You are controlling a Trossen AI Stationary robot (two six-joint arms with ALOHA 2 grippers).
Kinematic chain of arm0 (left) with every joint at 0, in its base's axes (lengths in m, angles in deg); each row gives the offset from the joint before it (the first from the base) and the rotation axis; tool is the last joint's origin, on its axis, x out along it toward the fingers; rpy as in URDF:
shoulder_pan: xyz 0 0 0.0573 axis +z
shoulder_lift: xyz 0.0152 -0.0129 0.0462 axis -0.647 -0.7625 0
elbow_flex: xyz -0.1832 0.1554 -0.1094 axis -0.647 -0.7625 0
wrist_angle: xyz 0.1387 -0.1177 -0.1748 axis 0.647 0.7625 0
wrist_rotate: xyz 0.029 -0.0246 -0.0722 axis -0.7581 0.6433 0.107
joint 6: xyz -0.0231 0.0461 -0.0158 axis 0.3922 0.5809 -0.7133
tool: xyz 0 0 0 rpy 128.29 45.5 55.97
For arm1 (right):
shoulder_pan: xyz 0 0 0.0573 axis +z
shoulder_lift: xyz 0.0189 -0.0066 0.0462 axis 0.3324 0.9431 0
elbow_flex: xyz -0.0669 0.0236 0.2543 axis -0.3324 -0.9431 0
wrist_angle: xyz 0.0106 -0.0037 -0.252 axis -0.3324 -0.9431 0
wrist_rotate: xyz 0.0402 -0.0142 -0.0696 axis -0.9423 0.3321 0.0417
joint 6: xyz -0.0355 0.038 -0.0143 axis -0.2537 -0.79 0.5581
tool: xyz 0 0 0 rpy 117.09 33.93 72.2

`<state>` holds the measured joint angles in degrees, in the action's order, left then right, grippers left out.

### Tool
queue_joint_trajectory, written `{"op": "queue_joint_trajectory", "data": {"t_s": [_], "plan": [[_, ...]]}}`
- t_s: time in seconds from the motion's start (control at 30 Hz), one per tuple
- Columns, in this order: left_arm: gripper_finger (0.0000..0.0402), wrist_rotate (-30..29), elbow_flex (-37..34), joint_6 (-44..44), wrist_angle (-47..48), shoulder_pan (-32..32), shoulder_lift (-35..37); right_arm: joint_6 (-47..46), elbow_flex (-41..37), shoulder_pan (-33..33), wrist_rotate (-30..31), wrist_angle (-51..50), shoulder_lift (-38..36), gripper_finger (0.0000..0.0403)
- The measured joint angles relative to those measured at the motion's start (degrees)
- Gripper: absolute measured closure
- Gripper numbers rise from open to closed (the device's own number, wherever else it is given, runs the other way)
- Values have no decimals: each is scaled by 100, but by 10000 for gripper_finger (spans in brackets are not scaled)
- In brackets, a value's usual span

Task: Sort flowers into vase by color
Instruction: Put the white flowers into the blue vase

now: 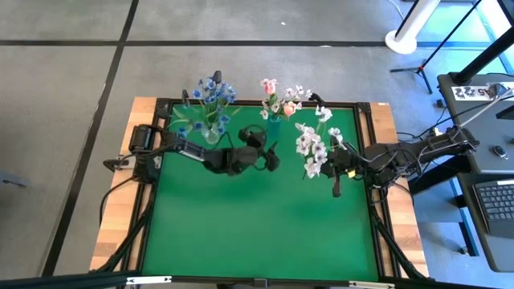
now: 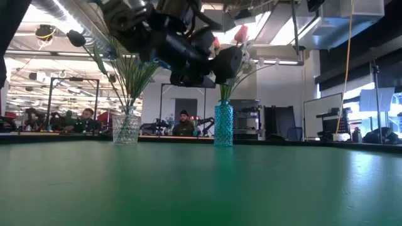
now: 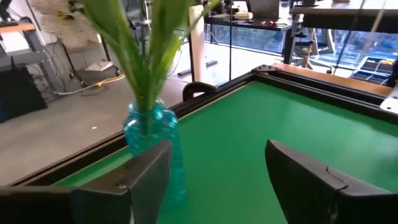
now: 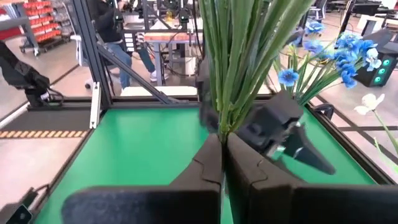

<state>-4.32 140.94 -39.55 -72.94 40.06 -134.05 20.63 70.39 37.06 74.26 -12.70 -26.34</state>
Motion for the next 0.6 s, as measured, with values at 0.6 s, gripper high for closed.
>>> {"op": "queue_joint_trajectory", "data": {"t_s": [0.6], "plan": [[72,620,251,1,-232,1049,-534,72,0,0,-9,-274,0,402]]}}
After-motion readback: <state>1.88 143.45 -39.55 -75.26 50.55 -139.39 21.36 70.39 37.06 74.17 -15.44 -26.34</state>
